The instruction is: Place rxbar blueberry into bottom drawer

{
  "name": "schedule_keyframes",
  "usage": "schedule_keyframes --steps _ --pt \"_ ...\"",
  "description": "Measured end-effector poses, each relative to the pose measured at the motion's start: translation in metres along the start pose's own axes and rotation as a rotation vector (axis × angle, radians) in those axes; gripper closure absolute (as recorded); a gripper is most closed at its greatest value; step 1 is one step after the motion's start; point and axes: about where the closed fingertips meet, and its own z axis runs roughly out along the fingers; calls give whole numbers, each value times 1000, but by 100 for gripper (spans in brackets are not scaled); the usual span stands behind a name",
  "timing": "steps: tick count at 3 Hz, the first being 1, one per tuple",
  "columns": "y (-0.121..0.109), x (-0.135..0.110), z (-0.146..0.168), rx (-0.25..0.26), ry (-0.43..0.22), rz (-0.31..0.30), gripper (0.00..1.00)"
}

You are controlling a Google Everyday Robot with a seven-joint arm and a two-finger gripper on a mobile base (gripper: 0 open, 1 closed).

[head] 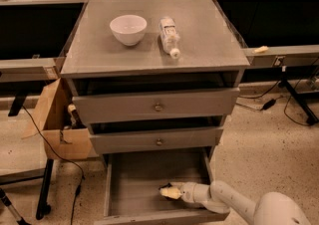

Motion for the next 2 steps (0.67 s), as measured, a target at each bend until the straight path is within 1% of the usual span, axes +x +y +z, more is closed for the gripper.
schedule_keyframes --steps 1,2 --pt "-12 1 0 42 -66 -4 81" --pt "-10 -12 -10 64 -118 -49 59"
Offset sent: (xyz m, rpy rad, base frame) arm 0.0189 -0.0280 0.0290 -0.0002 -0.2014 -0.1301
